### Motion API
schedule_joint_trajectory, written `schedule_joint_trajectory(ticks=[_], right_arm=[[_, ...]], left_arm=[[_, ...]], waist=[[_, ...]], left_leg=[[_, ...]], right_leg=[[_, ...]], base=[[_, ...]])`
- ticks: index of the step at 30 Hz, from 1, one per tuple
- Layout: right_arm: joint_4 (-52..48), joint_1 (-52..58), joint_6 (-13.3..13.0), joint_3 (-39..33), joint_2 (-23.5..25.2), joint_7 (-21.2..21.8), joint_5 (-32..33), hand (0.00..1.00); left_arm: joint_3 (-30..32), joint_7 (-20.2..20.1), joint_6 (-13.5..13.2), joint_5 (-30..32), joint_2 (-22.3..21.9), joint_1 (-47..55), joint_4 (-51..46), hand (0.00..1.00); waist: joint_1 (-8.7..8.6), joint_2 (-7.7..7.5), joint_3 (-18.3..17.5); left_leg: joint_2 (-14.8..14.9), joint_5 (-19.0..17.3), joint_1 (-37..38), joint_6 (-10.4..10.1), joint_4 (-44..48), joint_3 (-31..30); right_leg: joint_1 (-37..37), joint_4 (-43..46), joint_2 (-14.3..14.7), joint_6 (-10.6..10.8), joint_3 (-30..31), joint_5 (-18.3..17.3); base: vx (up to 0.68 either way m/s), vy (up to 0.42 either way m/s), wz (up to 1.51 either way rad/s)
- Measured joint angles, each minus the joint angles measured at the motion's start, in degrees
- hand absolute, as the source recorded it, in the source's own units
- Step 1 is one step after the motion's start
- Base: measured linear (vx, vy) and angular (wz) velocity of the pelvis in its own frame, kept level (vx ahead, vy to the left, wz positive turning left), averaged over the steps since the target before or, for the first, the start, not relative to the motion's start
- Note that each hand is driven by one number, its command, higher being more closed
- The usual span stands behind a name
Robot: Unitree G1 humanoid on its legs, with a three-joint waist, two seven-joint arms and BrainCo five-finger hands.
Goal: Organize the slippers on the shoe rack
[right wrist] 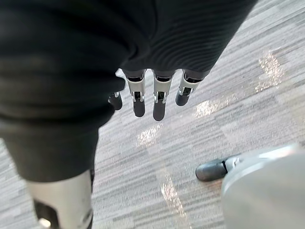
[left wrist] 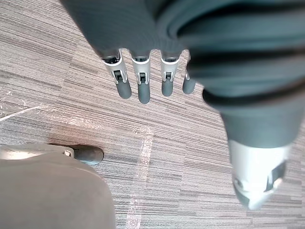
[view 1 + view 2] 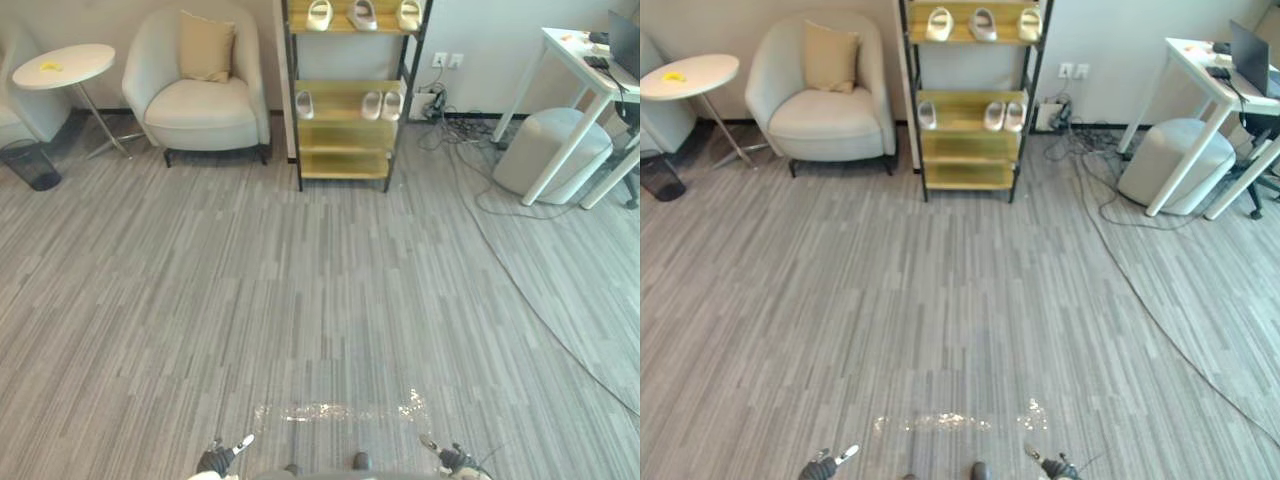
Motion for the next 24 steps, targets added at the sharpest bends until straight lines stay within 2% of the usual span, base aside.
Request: schedule_joint_trajectory(ticks=[1, 2, 3, 4, 5, 6, 7, 8, 9, 10, 11, 13, 15, 16, 17, 18, 19, 20, 21, 22, 23, 24], right_arm=[[-0.5, -0.3, 0.0, 0.1, 0.6, 0.0, 0.1, 0.0], [-1.0, -0.3, 0.0, 0.1, 0.8, 0.0, 0.0, 0.0], [-4.1, 0.3, 0.0, 0.8, 1.3, -0.1, 0.1, 0.0], [-4.9, 0.4, 0.0, 1.1, 1.8, -0.2, 0.1, 0.0], [-5.1, 0.4, 0.0, 1.1, 1.8, -0.3, 0.2, 0.0], [-6.4, 0.6, 0.0, 1.3, 2.1, -0.6, 0.2, 0.0], [-6.7, 0.7, 0.0, 1.3, 2.4, -0.7, 0.2, 0.0], [-6.8, 0.3, 0.0, 1.4, 2.3, -1.0, 0.2, 0.0], [-6.9, 0.0, 0.1, 1.4, 2.1, -1.1, 0.2, 0.0], [-6.8, -0.2, 0.1, 1.3, 2.2, -1.1, 0.2, 0.0], [-6.8, -0.7, 0.2, 1.3, 2.6, -1.1, 0.2, 0.0], [-6.8, -1.1, 0.2, 1.2, 2.9, -1.1, 0.2, 0.0], [-6.7, -1.0, 0.4, 1.7, 2.9, -1.1, 0.1, 0.0], [-6.7, -0.3, 0.6, 3.1, 3.8, -1.0, 0.0, 0.0], [-6.7, 0.1, 0.6, 3.3, 4.2, -1.0, 0.0, 0.0], [-6.9, 0.1, 0.6, 4.1, 5.0, -1.0, -0.1, 0.0], [-7.0, 0.1, 0.6, 5.1, 5.8, -0.7, -0.2, 0.0], [-7.5, 0.3, 0.6, 5.1, 6.1, -0.6, -0.5, 0.0], [-9.1, 0.7, 0.4, 5.0, 6.2, -0.5, -0.7, 0.0], [-9.5, 0.6, 0.0, 4.6, 6.1, -0.4, -1.5, 0.0], [-10.0, 0.7, 0.0, 4.5, 6.2, -0.4, -1.9, 0.0], [-10.8, 0.7, -0.1, 4.5, 6.4, -0.4, -2.2, 0.0]], left_arm=[[0.3, 0.0, 0.0, 0.0, 0.0, -0.3, -0.6, 0.0], [0.7, 0.0, 0.1, 0.0, -0.2, -0.1, -1.3, 0.0], [4.1, 0.0, 0.1, 0.0, -0.9, -0.1, -3.1, 0.0], [4.9, 0.0, 0.2, -0.1, -1.1, -0.2, -4.7, 0.0], [4.9, 0.0, 0.2, -0.1, -1.2, -0.2, -5.1, 0.0], [6.1, 0.0, 0.2, -0.1, -2.0, 0.0, -6.5, 0.0], [6.7, 0.1, 0.2, -0.2, -2.3, 0.1, -7.0, 0.0], [6.9, 0.1, 0.1, -0.2, -2.4, 0.4, -7.4, 0.0], [6.8, 0.1, 0.1, -0.2, -2.8, 0.5, -7.9, 0.0], [6.8, 0.2, 0.0, -0.3, -2.9, 0.6, -8.2, 0.0], [6.9, 0.4, -0.1, -0.5, -3.1, 0.5, -8.4, 0.0], [6.9, 0.7, -0.1, -0.5, -3.5, 0.4, -8.4, 0.0], [6.8, 0.9, -0.1, -0.5, -4.4, 1.0, -8.2, 0.0], [7.0, 1.1, -0.1, -0.6, -3.0, 2.0, -7.6, 0.0], [7.0, 1.1, -0.1, -0.6, -2.7, 2.0, -7.6, 0.0], [7.0, 1.2, 0.0, -0.5, -2.3, 1.9, -7.3, 0.0], [6.5, 1.3, 0.0, -0.4, -1.8, 1.6, -6.8, 0.0], [6.0, 1.3, 0.1, -0.4, -1.6, 1.2, -6.4, 0.0], [5.2, 1.3, 0.1, -0.2, -1.4, 0.4, -6.4, 0.0], [4.4, 1.3, 0.1, -0.1, -1.4, -0.3, -6.3, 0.0], [4.1, 1.3, 0.1, -0.1, -1.5, -0.7, -6.3, 0.0], [3.9, 1.2, 0.0, -0.1, -1.9, -1.4, -6.2, 0.0]], waist=[[0.15, 0.47, 1.1], [0.22, 0.53, 1.1], [0.67, -0.05, 2.1], [0.76, -0.57, 2.7], [0.82, -0.69, 2.9], [1.88, -0.41, 3.2], [2.09, -0.67, 3.4], [2.17, -0.31, 3.5], [2.22, -0.03, 3.6], [2.47, -0.03, 3.6], [3.12, -0.03, 3.6], [4.23, -0.01, 3.5], [5.07, 1.2, 2.7], [5.44, -1.07, 1.1], [5.69, -1.62, 0.8], [6.05, -2.71, 0.2], [6.04, -3.15, 0.3], [5.95, -3.14, 0.4], [5.6, -2.9, 0.6], [4.93, -2.34, 0.9], [4.73, -2.3, 0.9], [4.32, -2.29, 0.9]], left_leg=[[1.2, -3.1, -2.1, -1.0, 6.0, -0.1], [1.6, -4.1, -2.9, -1.3, 8.3, 0.0], [3.0, -6.6, -9.0, -3.1, 22.5, 1.4], [3.5, -5.3, -12.9, -2.2, 31.2, 2.3], [3.7, -4.7, -14.1, -2.0, 33.6, 2.5], [4.3, -0.8, -18.4, -1.4, 42.6, 2.4], [4.4, -0.8, -20.7, -1.2, 46.2, 2.4], [4.5, -2.4, -22.9, -1.5, 48.5, 2.4], [4.4, -4.6, -24.9, -1.7, 47.4, 2.5], [4.2, -5.1, -25.3, -1.9, 45.0, 2.9], [3.5, -5.1, -25.5, -1.9, 38.7, 4.0], [1.7, -3.2, -25.3, -0.9, 25.5, 3.2], [1.5, -1.3, -24.3, 0.8, 19.6, 0.8], [0.3, -2.9, -23.8, 1.9, 22.3, 3.8], [0.1, -3.3, -23.5, 1.6, 22.3, 4.5], [-0.4, -4.8, -22.2, 2.1, 22.3, 5.6], [-0.9, -6.5, -19.0, 3.4, 22.0, 6.6], [-1.1, -7.3, -17.2, 3.8, 21.5, 6.7], [-1.6, -8.7, -13.8, 4.1, 20.6, 6.7], [-1.6, -10.0, -9.2, 4.5, 19.0, 6.6], [-1.6, -10.2, -7.3, 4.6, 18.0, 6.4], [-1.4, -10.3, -3.7, 4.5, 15.5, 5.6]], right_leg=[[-0.3, 2.5, 0.5, -0.9, -0.3, -2.2], [-0.6, 3.2, 0.7, -1.2, -0.4, -2.8], [-1.4, 5.9, 1.3, -2.5, -0.5, -4.9], [-1.5, 7.1, 1.2, -3.0, -0.5, -5.7], [-1.5, 7.5, 1.2, -3.1, -0.4, -5.9], [-1.0, 8.4, 1.1, -3.7, 0.5, -6.6], [-0.8, 8.9, 1.0, -4.1, 0.9, -7.1], [-0.5, 9.3, 0.8, -4.2, 1.5, -7.8], [-0.3, 9.4, 0.4, -4.4, 2.0, -8.1], [-0.2, 9.3, 0.1, -4.2, 2.5, -8.4], [-0.3, 9.2, -0.5, -3.8, 3.7, -8.8], [-0.1, 9.4, -2.0, -2.4, 5.1, -10.8], [-0.5, 11.2, -1.7, -0.7, 6.9, -13.7], [-0.9, 16.5, -3.9, 0.7, 8.2, -17.1], [-1.7, 18.1, -4.2, 1.6, 8.5, -17.6], [-4.0, 23.8, -5.0, 3.2, 8.2, -18.1], [-7.0, 34.0, -5.6, 7.0, 7.3, -16.9], [-9.0, 39.4, -6.0, 9.1, 7.0, -15.6], [-12.0, 49.3, -6.5, 10.4, 5.5, -14.5], [-15.0, 56.4, -7.5, 9.2, 1.6, -15.1], [-16.0, 57.4, -8.1, 8.3, -0.4, -15.5], [-18.0, 56.6, -8.8, 6.4, -5.0, -16.6]], base=[[-0.01, -0.025, 0.08], [-0.04, -0.026, 0.08], [-0.03, -0.064, 0.02], [-0.03, -0.054, 0.0], [0.05, -0.073, -0.2], [0.08, -0.017, -0.26], [0.18, -0.014, -0.26], [0.19, 0.032, -0.19], [0.21, 0.042, -0.2], [0.22, 0.087, -0.33], [0.27, 0.129, -0.41], [0.34, 0.18, -0.42], [0.4, 0.254, -0.57], [0.45, 0.291, -0.64], [0.58, 0.315, -0.61], [0.38, 0.172, -0.53], [0.46, 0.215, -0.52], [0.46, 0.219, -0.3], [0.45, 0.188, 0.0], [0.46, 0.164, 0.12], [0.46, 0.104, 0.29], [0.61, 0.049, 0.33]])
